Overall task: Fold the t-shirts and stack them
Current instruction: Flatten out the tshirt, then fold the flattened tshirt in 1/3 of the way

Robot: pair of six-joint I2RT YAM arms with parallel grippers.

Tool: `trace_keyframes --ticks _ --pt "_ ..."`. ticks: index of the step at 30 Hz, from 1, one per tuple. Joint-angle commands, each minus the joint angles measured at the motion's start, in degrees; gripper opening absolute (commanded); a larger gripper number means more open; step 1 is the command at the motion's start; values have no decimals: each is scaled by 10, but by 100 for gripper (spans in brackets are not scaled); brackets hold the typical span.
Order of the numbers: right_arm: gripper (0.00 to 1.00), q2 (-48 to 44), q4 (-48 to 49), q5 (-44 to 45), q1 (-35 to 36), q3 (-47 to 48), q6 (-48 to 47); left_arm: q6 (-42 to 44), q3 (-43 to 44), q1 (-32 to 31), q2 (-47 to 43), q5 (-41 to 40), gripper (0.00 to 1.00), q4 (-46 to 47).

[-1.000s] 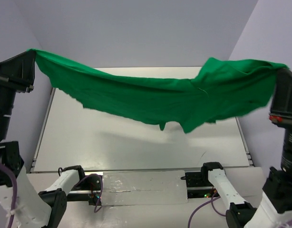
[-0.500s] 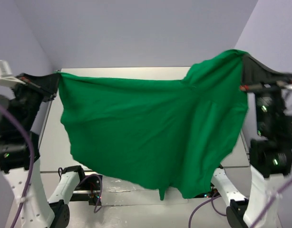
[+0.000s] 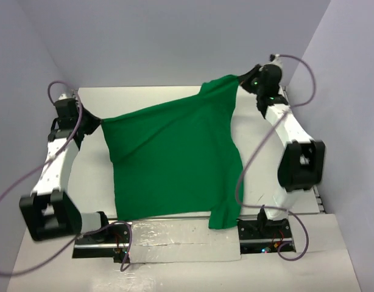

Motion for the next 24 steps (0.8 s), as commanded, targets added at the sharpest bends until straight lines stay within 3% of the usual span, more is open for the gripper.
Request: trace_keyframes --ticks 1,8,10,17,24 --pt "9 112 110 -17 11 113 21 13 88 7 100 -78 10 58" --pt "9 229 99 -16 55 249 0 29 197 12 201 -86 10 34" --pt "9 234 102 -17 58 240 11 31 209 13 217 -84 10 20" --pt "9 162 158 -24 60 84 25 21 180 29 228 -80 10 19" --pt "9 29 183 -13 59 -86 9 27 169 33 218 -88 10 12"
